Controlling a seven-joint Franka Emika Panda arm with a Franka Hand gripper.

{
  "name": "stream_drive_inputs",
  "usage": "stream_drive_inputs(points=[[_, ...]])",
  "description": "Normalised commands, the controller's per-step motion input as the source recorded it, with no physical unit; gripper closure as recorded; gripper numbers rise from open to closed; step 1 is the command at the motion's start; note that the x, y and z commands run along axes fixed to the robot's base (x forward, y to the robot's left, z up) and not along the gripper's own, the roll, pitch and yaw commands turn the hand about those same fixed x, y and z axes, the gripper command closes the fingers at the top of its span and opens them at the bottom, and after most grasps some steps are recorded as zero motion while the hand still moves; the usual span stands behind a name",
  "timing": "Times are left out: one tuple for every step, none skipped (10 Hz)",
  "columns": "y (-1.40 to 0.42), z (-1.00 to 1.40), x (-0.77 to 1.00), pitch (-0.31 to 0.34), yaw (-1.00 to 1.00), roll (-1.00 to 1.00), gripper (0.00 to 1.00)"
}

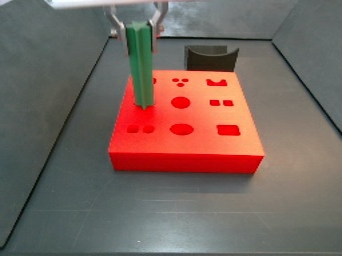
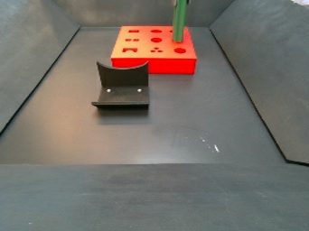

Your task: Insert the star object.

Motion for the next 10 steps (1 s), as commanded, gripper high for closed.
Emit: stream_drive_inputs(points=[[0.00, -0.71, 0.09, -0.059, -0.09, 0.11, 1.00], [0.00, -0.69, 0.06, -0.031, -0.10, 0.12, 1.00], [0.00, -0.73, 0.08, -0.003, -0.12, 0.10, 1.00], [0.00, -0.81, -0.01, 0.000, -0.18, 0.06, 1.00], [0.00, -1.00, 0.00, 0.000, -0.19, 0.00, 1.00], [0.00, -1.00, -0.05, 0.000, -0.16, 0.00, 1.00], [0.00, -1.00, 0.00, 0.000, -0.09, 0.00, 1.00], [0.04, -1.00, -0.03, 0.000, -0.08, -0.04, 1.00], [0.00, 0.00, 0.00, 0.000, 0.00, -0.02, 1.00], [0.00, 0.00, 0.00, 0.000, 0.00, 0.00, 1.00]])
